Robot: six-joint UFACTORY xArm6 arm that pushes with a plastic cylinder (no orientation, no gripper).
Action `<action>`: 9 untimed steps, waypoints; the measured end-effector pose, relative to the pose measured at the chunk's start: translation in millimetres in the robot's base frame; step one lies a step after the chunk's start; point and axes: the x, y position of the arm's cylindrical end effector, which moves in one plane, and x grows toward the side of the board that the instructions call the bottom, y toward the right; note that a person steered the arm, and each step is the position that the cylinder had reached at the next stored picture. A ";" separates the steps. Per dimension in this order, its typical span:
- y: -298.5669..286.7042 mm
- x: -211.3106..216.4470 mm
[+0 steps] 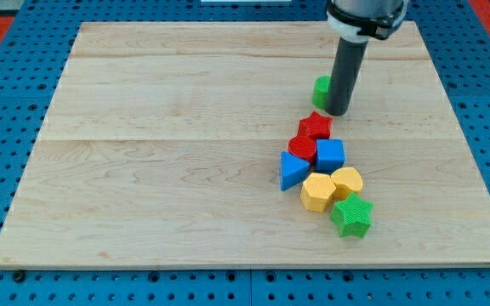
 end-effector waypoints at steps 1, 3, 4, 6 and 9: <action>16.4 2.7; 44.1 -31.7; 29.3 -58.4; -19.7 -62.6; -106.8 -30.8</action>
